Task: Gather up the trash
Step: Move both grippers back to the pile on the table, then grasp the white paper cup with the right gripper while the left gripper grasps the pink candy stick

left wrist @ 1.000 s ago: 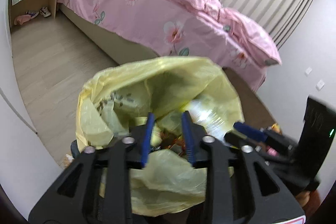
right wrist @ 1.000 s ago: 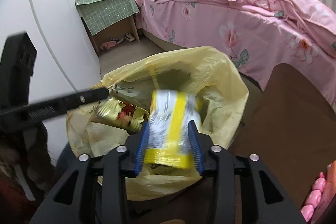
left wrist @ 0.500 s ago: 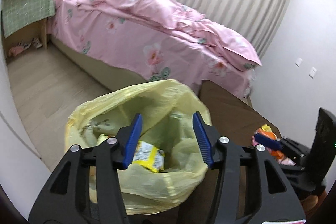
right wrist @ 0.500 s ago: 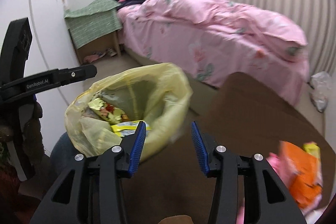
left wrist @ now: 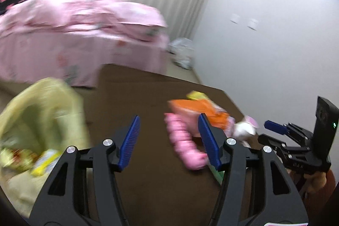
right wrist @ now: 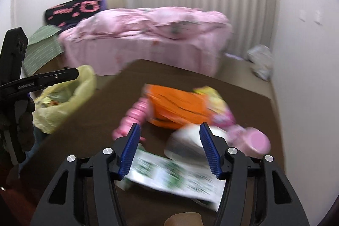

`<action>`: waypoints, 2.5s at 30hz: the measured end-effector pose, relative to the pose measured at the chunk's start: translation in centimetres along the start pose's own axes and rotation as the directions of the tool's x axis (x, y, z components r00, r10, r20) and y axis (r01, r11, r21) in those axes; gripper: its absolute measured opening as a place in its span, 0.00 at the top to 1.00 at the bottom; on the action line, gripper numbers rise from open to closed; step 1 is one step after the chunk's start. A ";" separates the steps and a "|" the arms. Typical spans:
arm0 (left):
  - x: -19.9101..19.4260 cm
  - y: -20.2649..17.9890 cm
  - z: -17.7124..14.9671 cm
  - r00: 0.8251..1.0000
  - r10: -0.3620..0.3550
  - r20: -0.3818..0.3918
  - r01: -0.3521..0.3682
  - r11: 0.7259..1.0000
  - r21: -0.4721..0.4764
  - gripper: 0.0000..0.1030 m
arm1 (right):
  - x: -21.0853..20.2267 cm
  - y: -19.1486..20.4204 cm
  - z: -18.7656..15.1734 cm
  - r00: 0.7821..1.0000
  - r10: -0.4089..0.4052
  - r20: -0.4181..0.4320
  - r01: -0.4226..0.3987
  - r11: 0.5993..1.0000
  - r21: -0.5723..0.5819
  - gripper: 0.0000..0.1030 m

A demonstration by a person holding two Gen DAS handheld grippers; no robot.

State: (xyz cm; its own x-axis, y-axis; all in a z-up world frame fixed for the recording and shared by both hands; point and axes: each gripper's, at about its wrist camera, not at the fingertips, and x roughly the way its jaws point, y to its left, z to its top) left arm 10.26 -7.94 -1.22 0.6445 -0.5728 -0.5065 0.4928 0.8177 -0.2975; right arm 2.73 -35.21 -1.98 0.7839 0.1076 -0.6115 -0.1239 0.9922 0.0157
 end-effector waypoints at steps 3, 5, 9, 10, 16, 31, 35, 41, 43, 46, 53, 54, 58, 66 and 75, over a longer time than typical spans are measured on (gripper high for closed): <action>4.2 -3.5 0.4 0.996 -0.056 -0.065 0.063 0.992 0.107 0.47 | -1.0 -3.1 -1.5 0.998 -0.057 -0.018 0.057 0.997 0.051 0.47; 6.9 -5.6 0.8 0.993 -0.065 -0.103 0.080 0.985 0.155 0.47 | -1.4 -4.8 -2.4 0.995 -0.095 -0.032 0.097 0.993 0.073 0.47; 9.0 -7.2 1.3 0.991 -0.064 -0.115 0.082 0.984 0.157 0.47 | -1.1 -6.1 -3.8 0.998 -0.054 -0.038 0.058 0.992 0.109 0.47; 9.1 -7.1 1.3 0.991 -0.070 -0.114 0.085 0.987 0.135 0.47 | -0.6 -5.9 -3.9 0.999 -0.038 -0.037 0.041 0.994 0.102 0.47; 7.8 -5.8 -0.4 0.991 -0.047 -0.127 0.058 0.995 0.086 0.47 | 2.7 -3.3 -2.4 1.000 0.016 -0.008 -0.017 0.997 -0.074 0.47; 6.6 -2.8 -2.2 0.988 -0.027 -0.151 0.037 0.997 0.065 0.47 | 5.8 -2.9 -0.4 0.972 0.223 -0.070 -0.227 0.973 -0.053 0.80; 6.4 -2.8 -2.4 0.988 -0.032 -0.152 0.042 0.997 0.062 0.47 | 5.9 -2.5 -1.0 0.966 0.242 -0.090 -0.248 0.967 -0.059 0.79; 4.8 -2.2 -2.6 0.992 -0.023 -0.123 0.028 0.999 0.036 0.47 | 7.3 -2.7 -0.7 0.953 0.288 -0.091 -0.292 0.956 -0.033 0.46; 4.3 -1.7 -2.7 0.993 -0.015 -0.117 0.018 1.000 0.023 0.47 | 7.9 -2.7 -0.1 0.959 0.268 -0.087 -0.273 0.961 -0.047 0.46; 3.8 -0.8 -3.1 0.993 -0.005 -0.121 0.004 1.000 -0.008 0.46 | 9.6 -3.3 0.8 0.965 0.244 -0.099 -0.250 0.967 -0.055 0.46; 3.2 1.3 -3.8 0.991 0.025 -0.130 -0.032 0.998 -0.055 0.46 | 12.1 -4.4 0.9 0.921 0.343 -0.183 -0.345 0.938 0.023 0.57; 3.2 1.5 -3.8 0.991 0.026 -0.129 -0.034 0.998 -0.059 0.46 | 11.5 -4.2 0.9 0.928 0.335 -0.163 -0.336 0.942 0.020 0.63; 3.6 1.2 -3.4 0.992 0.011 -0.128 -0.018 0.999 -0.048 0.46 | 8.4 -4.3 0.9 0.950 0.296 -0.102 -0.291 0.955 0.056 0.81; 6.6 -4.4 -1.3 0.989 -0.066 -0.130 0.080 0.992 0.100 0.46 | 1.3 -6.5 -1.8 0.986 0.167 0.014 -0.167 0.977 0.136 0.90; 14.7 -9.8 2.1 0.986 0.005 -0.166 0.057 0.930 0.364 0.46 | -1.8 -9.0 -5.3 0.998 0.060 0.015 -0.062 0.978 0.201 0.91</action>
State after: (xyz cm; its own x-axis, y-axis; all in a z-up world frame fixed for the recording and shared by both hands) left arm 16.11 -24.48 -4.02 0.5406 -0.5512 -0.6356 0.7076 0.7065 -0.0109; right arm -0.77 -44.64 -5.18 0.7838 0.1677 -0.5979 -0.0474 0.9762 0.2117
